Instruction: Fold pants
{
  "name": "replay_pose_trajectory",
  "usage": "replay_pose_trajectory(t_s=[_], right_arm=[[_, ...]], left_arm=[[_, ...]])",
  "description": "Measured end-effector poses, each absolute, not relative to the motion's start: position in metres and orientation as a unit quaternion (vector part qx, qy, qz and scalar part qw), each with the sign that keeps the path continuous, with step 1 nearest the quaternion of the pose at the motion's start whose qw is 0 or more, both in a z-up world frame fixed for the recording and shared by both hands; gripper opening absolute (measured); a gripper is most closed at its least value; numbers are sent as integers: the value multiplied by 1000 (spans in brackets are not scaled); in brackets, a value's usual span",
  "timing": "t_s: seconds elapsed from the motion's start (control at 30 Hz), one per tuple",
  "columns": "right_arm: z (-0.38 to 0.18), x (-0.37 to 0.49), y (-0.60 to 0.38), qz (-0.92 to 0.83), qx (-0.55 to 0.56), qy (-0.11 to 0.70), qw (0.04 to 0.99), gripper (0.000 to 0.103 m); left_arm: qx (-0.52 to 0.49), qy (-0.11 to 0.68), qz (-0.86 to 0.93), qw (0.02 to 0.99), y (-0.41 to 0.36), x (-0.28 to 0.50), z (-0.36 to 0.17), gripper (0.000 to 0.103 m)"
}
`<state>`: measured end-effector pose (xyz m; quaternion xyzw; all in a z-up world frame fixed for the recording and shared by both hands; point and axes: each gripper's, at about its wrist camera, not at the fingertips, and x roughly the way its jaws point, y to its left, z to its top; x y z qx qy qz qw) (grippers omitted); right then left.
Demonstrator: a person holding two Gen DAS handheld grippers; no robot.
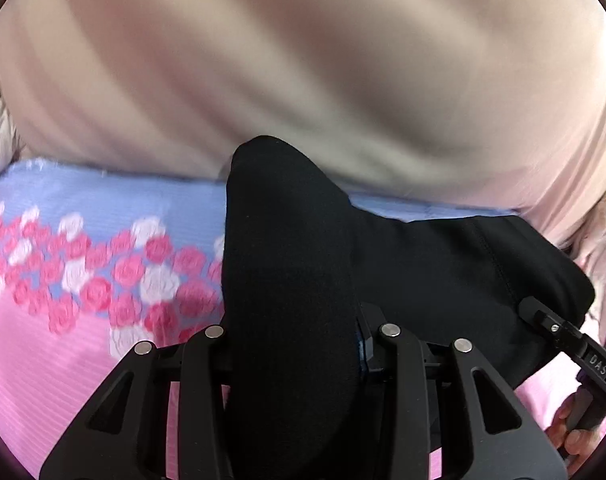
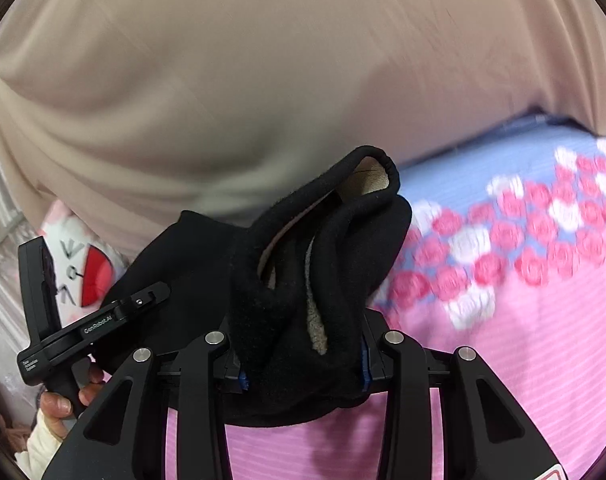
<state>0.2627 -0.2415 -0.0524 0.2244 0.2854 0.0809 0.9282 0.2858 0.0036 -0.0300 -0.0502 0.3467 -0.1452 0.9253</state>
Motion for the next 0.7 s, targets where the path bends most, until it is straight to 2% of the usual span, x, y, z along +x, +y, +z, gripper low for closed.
replay_pose_trajectory(t_s=[0.07, 0.13, 0.2, 0.27, 0.3, 0.33, 0.4, 0.57, 0.6, 0.63, 0.67, 0.7], right_arm=[[-56, 266, -244, 83, 230, 300, 922, 40], [-63, 270, -244, 74, 227, 334, 912, 57], [-75, 273, -250, 71, 246, 377, 890, 61], [-78, 260, -267, 74, 292, 392, 869, 65], [-73, 248, -277, 60, 299, 396, 866, 70], [-65, 236, -283, 47, 295, 391, 871, 73], [-47, 212, -290, 27, 281, 367, 886, 77], [-20, 217, -270, 51, 241, 355, 902, 77], [-23, 229, -259, 54, 216, 371, 901, 70], [-28, 240, -252, 57, 196, 384, 901, 30], [-34, 251, -245, 54, 171, 399, 899, 19], [-37, 260, -239, 42, 149, 412, 898, 18]], left_arm=[[-53, 352, -141, 924, 9, 291, -38, 42], [-58, 365, -128, 920, 11, 292, -44, 57], [-66, 374, -109, 919, 18, 292, -45, 70], [-61, 365, -95, 924, 28, 280, -37, 69], [-48, 354, -82, 931, 35, 266, -24, 73], [-36, 349, -72, 934, 39, 255, -14, 85], [-11, 334, -44, 942, 49, 233, 8, 98], [62, 321, -23, 945, 21, 194, 39, 98], [68, 327, -25, 942, 13, 191, 40, 98], [69, 333, -30, 940, 8, 188, 39, 98], [68, 341, -36, 937, 5, 186, 35, 98], [67, 346, -38, 935, 3, 186, 31, 98]])
